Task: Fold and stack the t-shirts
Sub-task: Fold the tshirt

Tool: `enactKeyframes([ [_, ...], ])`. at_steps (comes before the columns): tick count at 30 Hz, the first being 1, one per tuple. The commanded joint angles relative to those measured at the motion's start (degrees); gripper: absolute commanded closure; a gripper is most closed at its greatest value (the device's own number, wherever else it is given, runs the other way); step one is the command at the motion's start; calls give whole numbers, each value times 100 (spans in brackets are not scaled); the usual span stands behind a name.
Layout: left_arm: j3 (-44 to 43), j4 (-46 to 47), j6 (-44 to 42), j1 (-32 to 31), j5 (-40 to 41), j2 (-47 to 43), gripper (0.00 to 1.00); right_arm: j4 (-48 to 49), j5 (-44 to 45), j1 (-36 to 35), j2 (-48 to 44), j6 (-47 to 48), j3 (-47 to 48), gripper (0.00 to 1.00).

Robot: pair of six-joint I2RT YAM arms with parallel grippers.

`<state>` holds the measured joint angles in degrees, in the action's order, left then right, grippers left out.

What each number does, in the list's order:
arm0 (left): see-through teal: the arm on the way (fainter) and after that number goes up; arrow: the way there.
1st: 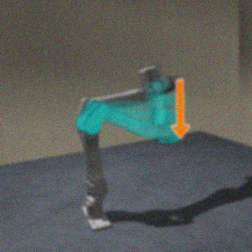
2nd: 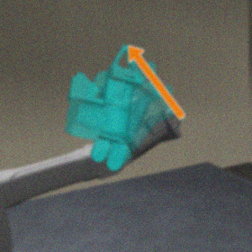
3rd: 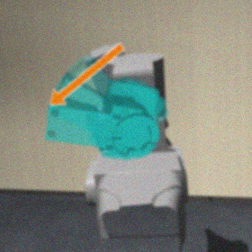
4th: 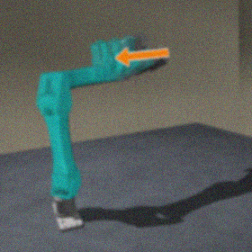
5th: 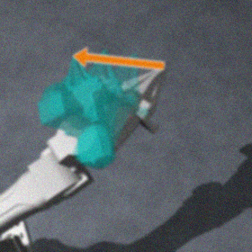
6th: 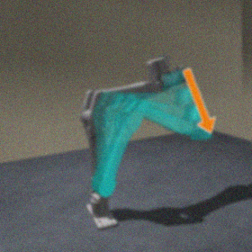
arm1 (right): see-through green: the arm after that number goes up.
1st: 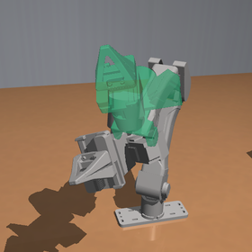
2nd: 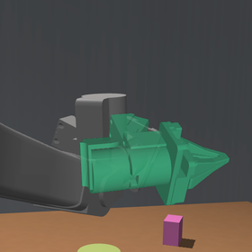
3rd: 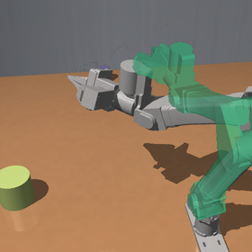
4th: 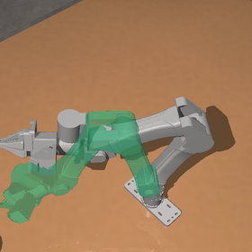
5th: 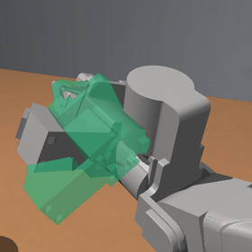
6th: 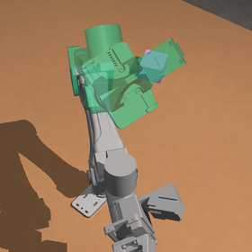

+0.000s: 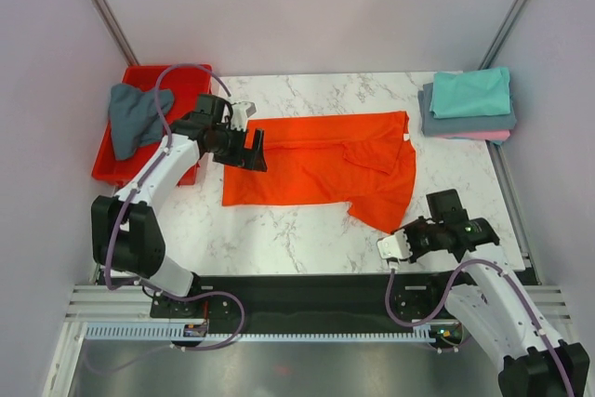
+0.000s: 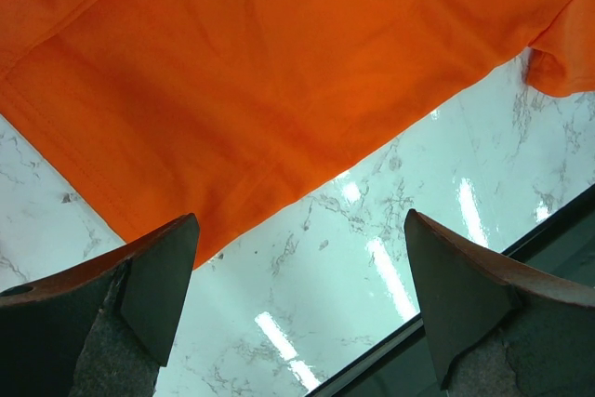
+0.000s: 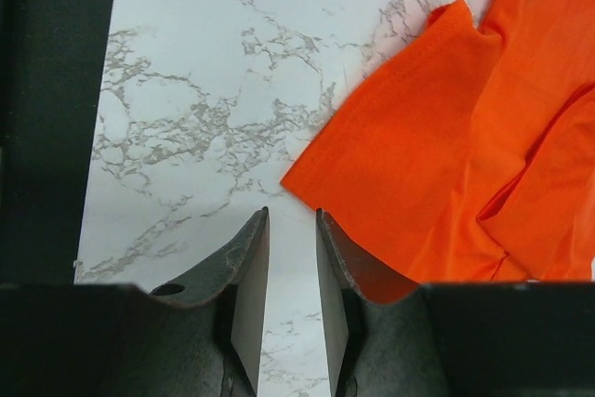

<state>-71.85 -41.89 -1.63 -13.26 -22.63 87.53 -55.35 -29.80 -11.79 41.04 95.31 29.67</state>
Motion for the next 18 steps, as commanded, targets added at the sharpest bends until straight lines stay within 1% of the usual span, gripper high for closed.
enactKeyframes([
  [1,-232,23,66,-2,-101,168,1,-81,-483,-25,202,638,-67,66],
  [8,-312,23,66,7,-101,388,1,349,-298,-34,1099,682,4,66],
  [12,-312,23,66,-2,-101,432,1,727,-158,-25,1590,647,12,64],
  [18,-224,23,66,7,-101,449,1,1026,-61,-34,1916,594,83,63],
])
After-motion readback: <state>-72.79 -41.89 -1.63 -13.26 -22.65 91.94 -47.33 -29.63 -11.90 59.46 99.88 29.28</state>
